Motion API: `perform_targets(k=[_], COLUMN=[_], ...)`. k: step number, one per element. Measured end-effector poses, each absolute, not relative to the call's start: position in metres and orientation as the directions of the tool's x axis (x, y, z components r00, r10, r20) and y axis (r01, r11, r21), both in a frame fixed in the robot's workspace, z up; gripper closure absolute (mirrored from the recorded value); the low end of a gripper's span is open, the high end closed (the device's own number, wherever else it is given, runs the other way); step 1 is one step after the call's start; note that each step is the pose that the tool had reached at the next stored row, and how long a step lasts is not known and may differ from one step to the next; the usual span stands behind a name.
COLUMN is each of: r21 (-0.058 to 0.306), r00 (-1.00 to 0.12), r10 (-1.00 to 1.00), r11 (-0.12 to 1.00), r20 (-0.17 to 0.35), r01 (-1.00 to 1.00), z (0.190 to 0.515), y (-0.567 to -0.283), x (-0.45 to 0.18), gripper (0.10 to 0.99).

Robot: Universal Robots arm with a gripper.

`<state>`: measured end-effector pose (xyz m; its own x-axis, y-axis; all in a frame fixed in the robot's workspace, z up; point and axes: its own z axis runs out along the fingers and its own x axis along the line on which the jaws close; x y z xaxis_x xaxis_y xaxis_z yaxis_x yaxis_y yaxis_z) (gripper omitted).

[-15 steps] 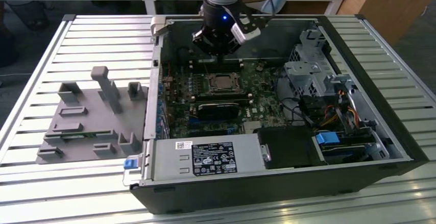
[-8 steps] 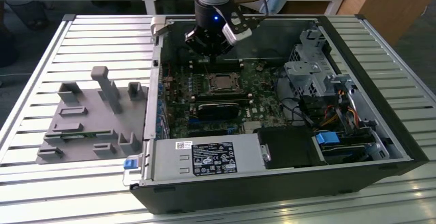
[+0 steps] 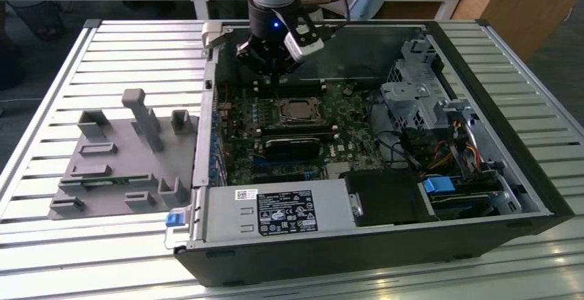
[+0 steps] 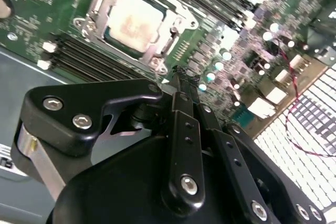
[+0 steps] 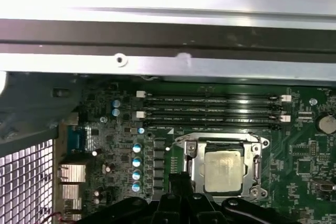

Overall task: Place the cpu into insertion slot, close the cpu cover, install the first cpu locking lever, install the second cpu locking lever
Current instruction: 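Install the first cpu locking lever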

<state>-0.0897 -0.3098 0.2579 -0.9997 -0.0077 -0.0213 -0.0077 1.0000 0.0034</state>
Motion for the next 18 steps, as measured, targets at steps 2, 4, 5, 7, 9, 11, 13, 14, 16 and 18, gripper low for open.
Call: perform_targets(k=[2,4,5,7,9,11,13,14,16,18], r21=[0.004,0.004,0.004,0.004,0.004,0.004,0.004,0.004,0.004,0.004], r00=[-1.000,-1.000,-1.000,-1.000,-1.000,-1.000,-1.000,-1.000,-1.000,-1.000], r10=[-0.008,-0.008,-0.008,-0.008,-0.008,-0.008,-0.008,-0.008,-0.008,-0.007], r11=[1.000,1.000,1.000,1.000,1.000,1.000,1.000,1.000,1.000,1.000], r20=[-0.021,-0.021,-0.021,-0.021,-0.021,-0.021,-0.021,-0.021,-0.021,-0.021], r01=[-0.008,-0.008,-0.008,-0.008,-0.008,-0.008,-0.008,-0.008,-0.008,-0.007], z=[0.258,0.257,0.257,0.257,0.257,0.256,0.256,0.256,0.255,0.255], y=[-0.310,-0.310,-0.310,-0.309,-0.308,-0.307,-0.306,-0.305,-0.303,-0.299], x=[-0.094,-0.097,-0.097,-0.099,-0.101,-0.103,-0.104,-0.104,-0.105,-0.106], gripper=[0.980,0.980,0.980,0.980,0.980,0.980,0.980,0.980,0.980,0.980])
